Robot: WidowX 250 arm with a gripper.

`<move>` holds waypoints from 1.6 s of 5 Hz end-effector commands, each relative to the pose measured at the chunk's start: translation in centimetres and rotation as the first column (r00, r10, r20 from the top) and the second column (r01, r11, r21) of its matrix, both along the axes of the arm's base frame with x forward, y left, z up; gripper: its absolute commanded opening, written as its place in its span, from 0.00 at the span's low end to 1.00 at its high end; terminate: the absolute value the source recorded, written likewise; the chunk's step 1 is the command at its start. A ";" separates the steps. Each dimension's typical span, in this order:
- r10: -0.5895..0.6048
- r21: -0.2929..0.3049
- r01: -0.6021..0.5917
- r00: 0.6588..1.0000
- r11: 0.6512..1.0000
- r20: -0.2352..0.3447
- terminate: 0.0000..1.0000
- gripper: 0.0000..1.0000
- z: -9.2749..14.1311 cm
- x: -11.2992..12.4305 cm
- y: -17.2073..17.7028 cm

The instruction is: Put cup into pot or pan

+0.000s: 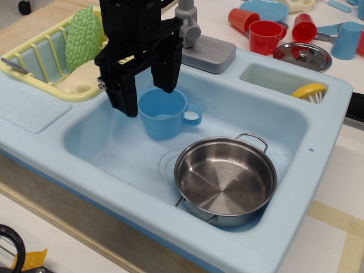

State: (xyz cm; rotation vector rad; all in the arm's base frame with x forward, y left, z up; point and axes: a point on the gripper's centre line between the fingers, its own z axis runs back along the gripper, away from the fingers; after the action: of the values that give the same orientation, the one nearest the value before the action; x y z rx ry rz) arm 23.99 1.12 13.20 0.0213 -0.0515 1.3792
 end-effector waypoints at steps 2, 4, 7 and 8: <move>0.011 -0.020 -0.010 0.998 1.000 0.062 0.00 1.00 -1.2 0.6 0.6; 0.032 -0.057 -0.027 0.995 0.998 0.099 0.00 1.00 -3.0 1.7 0.9; 0.080 -0.162 -0.069 0.995 0.984 0.061 0.00 0.00 -6.4 2.1 0.9; 0.083 -0.187 -0.070 0.995 0.980 0.059 0.00 0.00 -6.8 1.8 0.7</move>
State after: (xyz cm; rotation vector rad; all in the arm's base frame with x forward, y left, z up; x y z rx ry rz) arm 25.09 1.22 6.20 -0.1646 0.0566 1.4513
